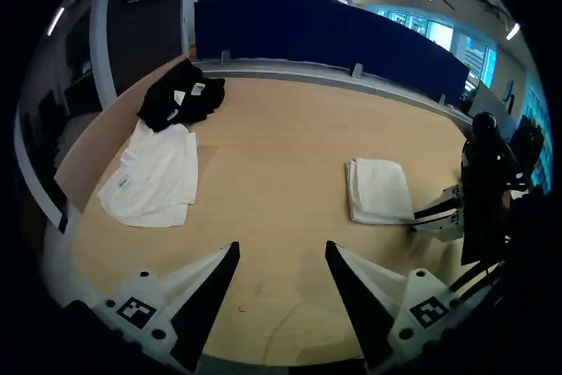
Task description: Fold towel
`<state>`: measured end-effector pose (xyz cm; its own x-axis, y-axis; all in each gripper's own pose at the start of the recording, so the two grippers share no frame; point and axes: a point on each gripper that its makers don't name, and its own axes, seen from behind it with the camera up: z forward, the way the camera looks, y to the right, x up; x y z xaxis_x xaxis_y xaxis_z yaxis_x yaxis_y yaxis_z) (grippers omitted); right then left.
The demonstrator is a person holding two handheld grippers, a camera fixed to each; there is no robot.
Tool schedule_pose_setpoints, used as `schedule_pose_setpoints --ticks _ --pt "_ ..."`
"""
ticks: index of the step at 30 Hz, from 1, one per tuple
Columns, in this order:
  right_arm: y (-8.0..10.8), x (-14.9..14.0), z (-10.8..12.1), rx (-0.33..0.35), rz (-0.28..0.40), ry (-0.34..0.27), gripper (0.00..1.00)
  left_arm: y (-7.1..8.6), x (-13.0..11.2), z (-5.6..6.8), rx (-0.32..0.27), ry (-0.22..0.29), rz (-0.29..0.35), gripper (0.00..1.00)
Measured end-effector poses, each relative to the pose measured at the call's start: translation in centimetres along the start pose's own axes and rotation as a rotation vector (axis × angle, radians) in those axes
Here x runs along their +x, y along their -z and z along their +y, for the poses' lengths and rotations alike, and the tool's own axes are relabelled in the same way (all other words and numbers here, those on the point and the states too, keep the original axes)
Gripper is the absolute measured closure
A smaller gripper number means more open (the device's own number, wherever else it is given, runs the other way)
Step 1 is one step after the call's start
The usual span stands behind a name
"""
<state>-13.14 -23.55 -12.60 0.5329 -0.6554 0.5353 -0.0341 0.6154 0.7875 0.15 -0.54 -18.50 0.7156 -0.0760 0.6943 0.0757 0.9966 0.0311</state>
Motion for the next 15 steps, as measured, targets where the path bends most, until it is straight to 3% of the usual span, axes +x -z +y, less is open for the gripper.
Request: schedule_pose_setpoints --ticks 6,15 --pt "-0.14 0.24 0.26 -0.013 0.006 -0.010 0.70 -0.03 -0.10 0.11 -0.002 -0.001 -0.002 0.10" --pt "-0.16 0.26 0.79 -0.019 0.015 -0.034 0.95 -0.03 -0.25 0.14 -0.002 -0.001 -0.003 0.10"
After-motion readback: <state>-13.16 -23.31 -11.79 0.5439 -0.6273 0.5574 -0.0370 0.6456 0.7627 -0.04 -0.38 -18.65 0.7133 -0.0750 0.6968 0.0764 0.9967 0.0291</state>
